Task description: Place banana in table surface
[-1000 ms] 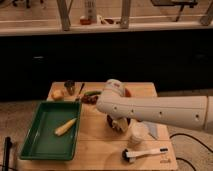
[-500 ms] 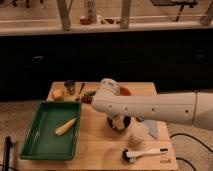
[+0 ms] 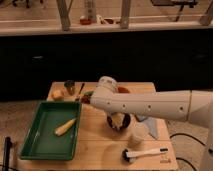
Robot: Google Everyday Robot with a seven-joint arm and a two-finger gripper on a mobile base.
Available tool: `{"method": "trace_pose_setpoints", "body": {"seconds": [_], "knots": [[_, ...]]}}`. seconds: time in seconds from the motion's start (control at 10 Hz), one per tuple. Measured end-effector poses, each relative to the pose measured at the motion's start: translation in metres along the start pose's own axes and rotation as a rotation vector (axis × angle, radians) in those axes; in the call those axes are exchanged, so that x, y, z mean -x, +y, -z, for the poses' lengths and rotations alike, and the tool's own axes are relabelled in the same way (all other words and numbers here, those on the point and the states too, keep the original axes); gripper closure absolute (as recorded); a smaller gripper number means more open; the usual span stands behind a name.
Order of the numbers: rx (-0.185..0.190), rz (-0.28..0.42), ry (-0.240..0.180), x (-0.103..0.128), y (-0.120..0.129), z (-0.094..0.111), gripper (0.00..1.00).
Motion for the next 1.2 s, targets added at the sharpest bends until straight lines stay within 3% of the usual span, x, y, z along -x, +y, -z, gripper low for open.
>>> {"method": "trace_pose_setpoints", "body": {"seconds": [0.3, 1.2], "knots": [[-0.027, 0.115, -0.058, 0.037, -0.009, 0.018, 0.2], [-0.105, 0.318, -0.264, 0.096, -0.031, 0.046, 0.2]]}}
